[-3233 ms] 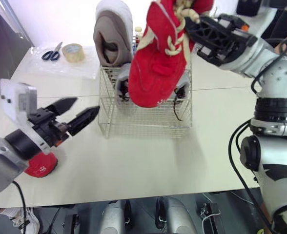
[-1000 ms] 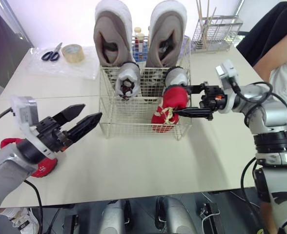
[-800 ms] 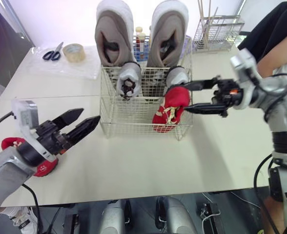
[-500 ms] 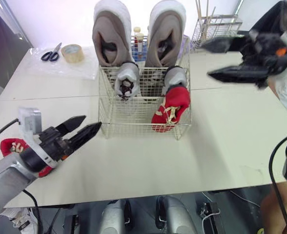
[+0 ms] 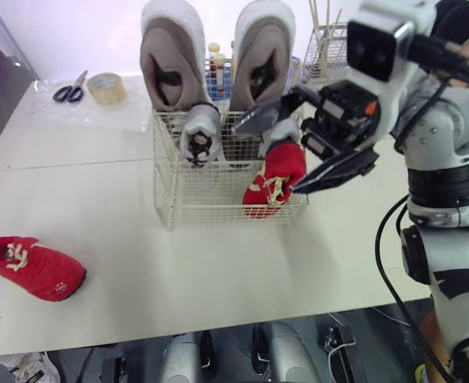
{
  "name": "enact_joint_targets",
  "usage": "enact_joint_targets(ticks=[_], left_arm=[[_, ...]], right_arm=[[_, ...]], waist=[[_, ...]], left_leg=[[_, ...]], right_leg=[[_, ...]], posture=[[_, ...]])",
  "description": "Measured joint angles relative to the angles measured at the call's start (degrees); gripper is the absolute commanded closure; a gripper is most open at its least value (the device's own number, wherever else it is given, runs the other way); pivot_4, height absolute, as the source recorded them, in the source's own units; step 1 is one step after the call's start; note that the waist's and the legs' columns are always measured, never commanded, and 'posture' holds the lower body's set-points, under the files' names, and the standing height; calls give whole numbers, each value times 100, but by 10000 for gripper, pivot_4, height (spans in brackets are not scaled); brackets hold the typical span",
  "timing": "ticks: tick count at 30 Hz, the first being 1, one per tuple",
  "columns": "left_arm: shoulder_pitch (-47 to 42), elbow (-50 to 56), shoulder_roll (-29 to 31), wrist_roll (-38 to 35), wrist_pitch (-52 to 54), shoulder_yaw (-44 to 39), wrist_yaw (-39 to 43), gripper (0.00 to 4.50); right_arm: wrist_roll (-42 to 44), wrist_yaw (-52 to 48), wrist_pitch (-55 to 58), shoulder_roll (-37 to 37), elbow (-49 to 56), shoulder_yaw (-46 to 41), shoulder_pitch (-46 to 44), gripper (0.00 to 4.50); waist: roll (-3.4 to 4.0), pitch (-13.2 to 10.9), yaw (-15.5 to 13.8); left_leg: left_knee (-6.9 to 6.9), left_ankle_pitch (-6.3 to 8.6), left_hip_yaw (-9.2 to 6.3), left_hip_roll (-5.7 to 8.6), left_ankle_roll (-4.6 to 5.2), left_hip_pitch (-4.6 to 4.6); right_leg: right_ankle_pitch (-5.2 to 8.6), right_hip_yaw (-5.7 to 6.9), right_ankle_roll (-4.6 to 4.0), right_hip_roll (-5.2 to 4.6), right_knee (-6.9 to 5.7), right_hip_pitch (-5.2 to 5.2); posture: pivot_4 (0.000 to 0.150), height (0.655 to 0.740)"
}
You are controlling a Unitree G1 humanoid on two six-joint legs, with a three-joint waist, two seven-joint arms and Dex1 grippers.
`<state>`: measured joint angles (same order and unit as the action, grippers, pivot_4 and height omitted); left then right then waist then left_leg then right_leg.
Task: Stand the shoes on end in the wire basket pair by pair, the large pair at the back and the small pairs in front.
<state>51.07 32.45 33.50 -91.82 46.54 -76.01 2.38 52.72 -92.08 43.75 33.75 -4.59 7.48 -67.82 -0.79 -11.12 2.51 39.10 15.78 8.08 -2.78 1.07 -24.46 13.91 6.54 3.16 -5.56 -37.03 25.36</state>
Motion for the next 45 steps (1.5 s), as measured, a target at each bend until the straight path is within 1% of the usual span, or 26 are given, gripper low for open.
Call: enact_joint_targets(ticks=[1, 2, 3, 5, 7, 9, 11, 12, 16, 21, 30, 33, 34, 35, 37, 39, 43, 45], left_arm=[[336, -1, -234, -84, 52, -26, 261, 1681], [586, 6, -451, -192, 88, -23, 526, 1681], [710, 36, -573, -263, 86, -8, 710, 1681], [774, 150, -661, -328, 44, 86, 967, 1681], [757, 210, -660, -335, -14, 240, 1122, 1681], [559, -2, -632, -235, -88, 576, 1324, 1681], [225, -455, -486, -49, -92, 913, 1458, 1681], [43, -788, -378, 72, -98, 1066, 1472, 1681], [-414, -1503, -97, 339, -82, 1415, 1467, 1681], [-1423, -2364, 444, 838, -68, 1885, 1460, 1681], [-2621, -2943, 590, 1437, 82, 2483, 1340, 1681], [-2957, -3046, 587, 1712, 128, 2730, 1275, 9870], [-3018, -3046, 580, 1771, 148, 2764, 1242, 15328], [-3060, -3049, 557, 1818, 150, 2772, 1214, 18865], [-3158, -3048, 429, 1900, 149, 2780, 1132, 29273], [-3205, -3029, 336, 1911, 138, 2758, 1091, 36127], [-3155, -2665, 132, 1737, 148, 2536, 897, 36127], [-3119, -2164, 119, 1465, 128, 2286, 747, 36127]], right_arm=[[61, -5, -47, -29, 29, 71, -8, 273], [108, -9, -90, -48, 39, 159, -11, 273], [133, -12, -154, -48, 34, 256, -10, 273], [163, -17, -300, 0, 38, 479, 6, 273], [206, -17, -375, 114, 61, 693, 47, 273], [267, -20, -423, 253, 102, 786, 114, 273], [264, -21, -448, 389, 116, 793, 175, 273], [254, -20, -484, 431, 135, 808, 204, 273], [187, -22, -540, 601, 242, 841, 275, 273], [134, -25, -306, 678, 452, 709, 442, 273], [12, 203, 136, 794, 806, 266, 698, 273], [38, 324, 331, 803, 956, 86, 720, 0], [43, 351, 375, 803, 965, 44, 720, 0], [42, 365, 413, 803, 967, 22, 720, 0], [26, 385, 475, 807, 972, 12, 722, 0], [-3, 384, 483, 822, 974, 11, 723, 0], [-30, 376, 537, 881, 972, 5, 722, 0], [-28, 384, 604, 914, 920, -85, 722, 0]], waist=[[-3, 2, -20], [-2, 2, -50], [-2, 2, -84], [0, 3, -162], [0, 4, -177], [11, 5, -156], [10, 6, -144], [8, 8, -144], [6, 9, -121], [2, 13, -165], [2, 16, -142], [4, 16, -143], [4, 16, -142], [4, 16, -141], [5, 16, -140], [4, 16, -150], [-1, 16, -138], [-7, 13, -149]], left_leg=[[0, 10, -9, 0, -13, 1], [0, 29, -21, 0, 8, 4], [0, 28, -30, 0, 5, 5], [-1, 28, -35, -6, 4, 5], [-3, 28, -36, -9, 4, 2], [-9, 31, -31, -9, 9, 0], [-20, 34, -24, -9, 14, -2], [-24, 33, -21, -10, 15, -4], [-24, 21, -14, -14, 13, -8], [-13, 36, -22, -15, 4, -2], [-19, 32, -19, -13, -6, -3], [-20, 33, -19, -14, -4, -1], [-20, 34, -19, -14, -3, -1], [-20, 34, -20, -14, -3, -1], [-20, 35, -19, -12, -1, -2], [-20, 35, -19, -11, -1, -2], [-20, 36, -19, -8, 0, -2], [-20, 35, -20, -9, -1, -3]], right_leg=[[6, 7, -12, -1, 5, 4], [22, 15, -40, -2, 16, 11], [19, 20, -50, -3, 24, 11], [3, 24, -74, -2, 44, 7], [-2, 26, -81, -4, 53, 5], [-3, 25, -81, -5, 67, 5], [-3, 26, -80, -4, 70, 10], [-3, 28, -79, -1, 69, 10], [-5, 27, -77, 0, 65, 2], [-6, 35, -80, -3, 64, 6], [-9, 34, -79, -15, 64, 7], [-9, 34, -79, -16, 62, 7], [-9, 34, -79, -17, 62, 8], [-9, 34, -79, -18, 62, 8], [-9, 34, -79, -21, 62, 8], [-9, 34, -80, -24, 62, 8], [-9, 33, -80, -27, 63, 7], [-9, 34, -80, -28, 63, 8]], posture=[[1500, 7400], [1500, 7400], [1500, 7400], [1500, 7400], [1500, 7400], [1500, 7400], [1500, 7400], [1500, 7400], [1500, 7400], [1500, 7400], [1500, 7400], [1500, 7400], [1500, 7400], [1500, 7400], [1500, 7400], [1500, 7400], [1500, 7400], [1500, 7400]])
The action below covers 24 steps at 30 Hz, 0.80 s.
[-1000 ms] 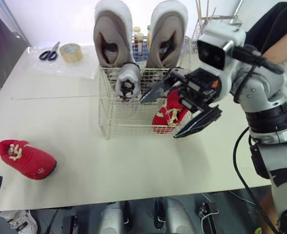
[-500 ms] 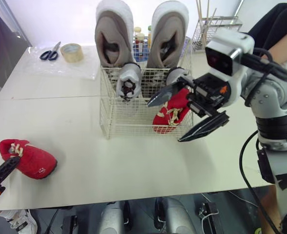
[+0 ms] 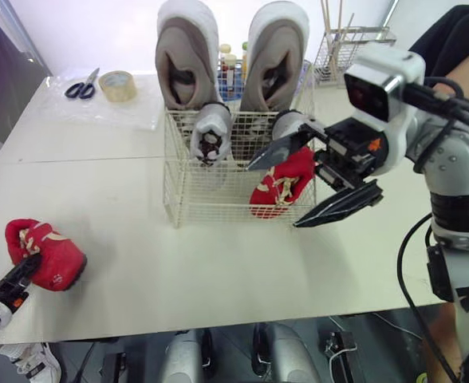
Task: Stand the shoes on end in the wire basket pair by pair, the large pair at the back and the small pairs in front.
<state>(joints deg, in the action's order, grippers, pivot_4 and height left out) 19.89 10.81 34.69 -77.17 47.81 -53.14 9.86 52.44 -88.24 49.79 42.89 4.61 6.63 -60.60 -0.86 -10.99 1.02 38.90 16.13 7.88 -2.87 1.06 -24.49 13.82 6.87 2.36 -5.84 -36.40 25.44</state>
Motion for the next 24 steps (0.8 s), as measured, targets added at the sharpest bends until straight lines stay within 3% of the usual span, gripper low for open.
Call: enact_joint_targets(ticks=[2, 5, 7, 10, 15, 24], left_arm=[[-270, 1135, 94, -350, -303, -233, -161, 36127], [-1516, 2667, 1015, -776, -848, -70, -712, 36127], [-2467, 3167, 1503, -1203, -1164, 488, -1241, 36127], [-3094, 3261, 1574, -1293, -1246, 1491, -1645, 36127], [-3468, 3297, 1292, 589, -1245, 3374, -1570, 36127], [-3532, 3169, 333, 3912, -2314, 5171, -871, 36127]], right_arm=[[15, 65, 88, 5, -98, -122, -12, 0], [52, 239, 234, -76, -115, -177, -44, 0], [63, 326, 284, -127, -78, -196, -48, 0], [48, 401, 327, -102, -105, -293, -58, 0], [60, 501, 509, -78, -210, -389, -174, 0], [297, 762, 999, -39, -313, -721, -173, 0]], waist=[[-5, 0, -53], [2, 5, -92], [49, 20, -31], [72, 23, 44], [69, 22, -14], [53, 18, -61]], left_leg=[[1, -1, -2, 3, -2, 0], [3, -5, 5, 7, -8, 1], [3, -15, 23, 19, -18, 3], [2, -20, 37, 12, 17, 11], [6, -37, 42, 0, -7, 9], [14, -39, 37, -7, -11, 4]], right_leg=[[0, 5, -1, -7, 1, -4], [-7, 10, -13, -18, 4, -15], [-14, 2, -1, -26, 8, -44], [-41, -1, 48, -4, 8, -42], [-45, 3, 61, 64, 4, -33], [-49, -3, 67, 74, 5, -34]], posture=[[1500, 7400], [1500, 7400], [1500, 7400], [1500, 7400], [1500, 7400], [1500, 7400]])
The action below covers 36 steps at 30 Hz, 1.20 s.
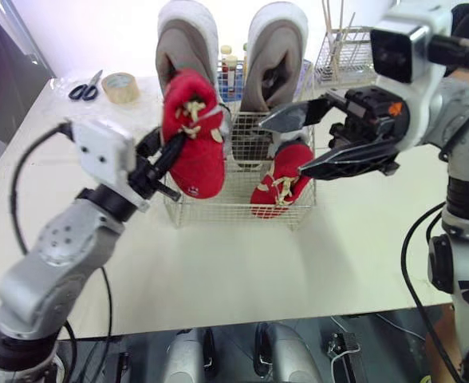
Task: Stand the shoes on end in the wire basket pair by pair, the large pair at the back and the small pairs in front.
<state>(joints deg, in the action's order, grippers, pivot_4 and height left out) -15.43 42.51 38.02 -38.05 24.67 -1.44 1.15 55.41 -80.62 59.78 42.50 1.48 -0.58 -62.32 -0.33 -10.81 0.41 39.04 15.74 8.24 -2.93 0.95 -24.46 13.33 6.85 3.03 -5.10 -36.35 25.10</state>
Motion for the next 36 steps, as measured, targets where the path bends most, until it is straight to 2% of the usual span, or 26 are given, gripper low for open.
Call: enact_joint_targets(ticks=[3, 10, 14, 19, 27, 32, 36], left_arm=[[-1, -16, -130, 991, -305, 317, 95, 36127], [323, -470, -192, 2651, -1236, 654, 444, 36127], [480, -840, -663, 3270, -1934, 737, 445, 36127], [881, -1231, -1294, 3412, -2652, 691, 475, 36127], [1231, -2251, -1491, 3714, -3856, 750, 905, 36127], [1334, -2387, -1475, 3749, -3853, 764, 1242, 36127], [1328, -2084, -1415, 3636, -3287, 674, 1457, 36127]], right_arm=[[77, 115, 155, 41, 128, -34, 173, 0], [260, 419, 385, 76, 364, -216, 414, 0], [424, 609, 489, 78, 522, -297, 457, 0], [611, 893, 654, 79, 585, -418, 614, 0], [1144, 1445, 1252, 341, 893, -744, 1232, 0], [1569, 1930, 1540, 526, 1302, -1083, 2006, 0], [1807, 2237, 1574, 602, 1632, -1223, 2414, 0]], waist=[[-2, 1, -2], [-2, 2, 0], [-3, 4, -1], [-3, 6, -1], [-4, 16, -70], [-3, 17, -109], [-1, 19, -109]], left_leg=[[3, 0, -2, -3, 1, 0], [7, 2, -3, -14, 7, 2], [11, 19, -4, -15, 37, 4], [13, 20, -3, -12, 41, 7], [17, 19, -7, -6, 56, 10], [17, 20, -9, -6, 58, 6], [17, 20, -10, -7, 59, 7]], right_leg=[[-1, 0, 1, -2, -2, 0], [-1, 1, 1, -6, -6, -1], [-2, 2, 2, -12, -9, -4], [-2, 3, 3, -35, -20, -4], [-2, 14, 2, -48, -24, -8], [-2, 11, 2, -50, -24, -4], [-2, 12, 2, -47, -25, -6]], posture=[[1500, 7400], [1500, 7400], [1500, 7400], [1500, 7400], [1500, 7400], [1500, 7400], [1500, 7400]])
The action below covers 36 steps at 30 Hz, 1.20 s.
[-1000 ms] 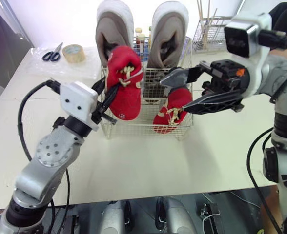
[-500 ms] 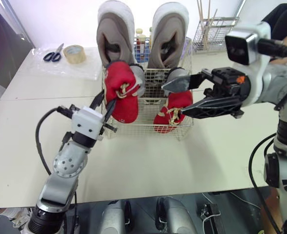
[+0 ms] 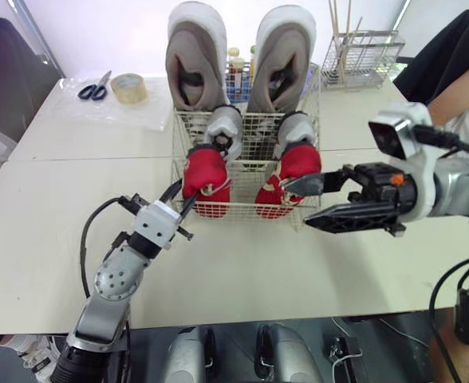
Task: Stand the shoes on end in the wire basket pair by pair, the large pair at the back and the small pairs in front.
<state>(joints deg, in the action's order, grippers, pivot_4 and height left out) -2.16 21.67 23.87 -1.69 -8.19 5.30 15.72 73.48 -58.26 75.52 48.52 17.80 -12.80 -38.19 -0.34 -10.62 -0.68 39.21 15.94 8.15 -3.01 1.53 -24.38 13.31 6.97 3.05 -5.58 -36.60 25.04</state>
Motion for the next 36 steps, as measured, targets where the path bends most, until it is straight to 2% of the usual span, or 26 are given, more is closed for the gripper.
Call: enact_joint_targets(ticks=[3, 6, 11, 18, 22, 27, 29, 32, 36], left_arm=[[4, 192, 14, -197, 346, -78, 169, 27090], [108, 386, 40, -353, 571, -194, 311, 12200], [480, 806, 78, -423, 988, -400, 353, 12200], [1591, 2039, 162, -1048, 2083, -938, 429, 12200], [2119, 2879, 114, -1826, 2884, -1415, 359, 12200], [2890, 3222, 548, -3247, 3845, -3094, 453, 12200], [3429, 3256, 679, -3772, 4093, -3739, 612, 12200], [4465, 2907, 1030, -4427, 4480, -4422, 1385, 12200], [4805, 2154, 1102, -4867, 4827, -4585, 1907, 12200]], right_arm=[[4, 108, -50, 47, 124, -22, 223, 0], [9, 145, -103, 95, 213, -21, 318, 0], [28, 42, -206, 150, 225, 58, 333, 0], [-131, -272, -397, 154, 80, 374, 296, 0], [-303, -539, -580, 143, -2, 605, 239, 0], [-488, -871, -744, -24, -168, 938, 187, 0], [-299, -874, -634, -20, -25, 917, 426, 0], [-79, -747, -467, 19, 419, 924, 1274, 0], [-390, -542, -548, 225, 618, 927, 2302, 0]], waist=[[0, 0, 1], [1, 1, -2], [0, 1, 1], [0, -1, 10], [-1, -1, -4], [0, -1, 23], [-2, -2, 23], [-3, 0, -13], [0, -1, -14]], left_leg=[[0, 0, -1, 0, 0, 0], [0, 0, -1, 1, 0, 0], [1, -1, -2, 1, 1, 1], [0, -1, -3, 0, 1, -3], [1, -1, -7, 0, 1, -2], [-2, -2, -10, -5, -1, -5], [-2, 1, -11, -3, 1, -5], [-3, 5, -20, 3, 3, -7], [4, 17, -23, 9, -7, -5]], right_leg=[[0, 0, 1, 1, 0, -1], [0, 0, 1, 2, 0, -1], [1, 0, 0, 3, 0, -2], [1, -1, 1, 3, 2, 3], [2, -1, 0, 2, 8, -2], [4, 1, 1, 9, 6, 5], [7, 1, 5, 7, 8, 2], [14, 15, 8, 6, 27, -6], [31, 16, -2, -2, 51, 4]], posture=[[1500, 7400], [1500, 7400], [1500, 7400], [1500, 7400], [1500, 7400], [1500, 7400], [1500, 7400], [1500, 7400], [1500, 7400]])
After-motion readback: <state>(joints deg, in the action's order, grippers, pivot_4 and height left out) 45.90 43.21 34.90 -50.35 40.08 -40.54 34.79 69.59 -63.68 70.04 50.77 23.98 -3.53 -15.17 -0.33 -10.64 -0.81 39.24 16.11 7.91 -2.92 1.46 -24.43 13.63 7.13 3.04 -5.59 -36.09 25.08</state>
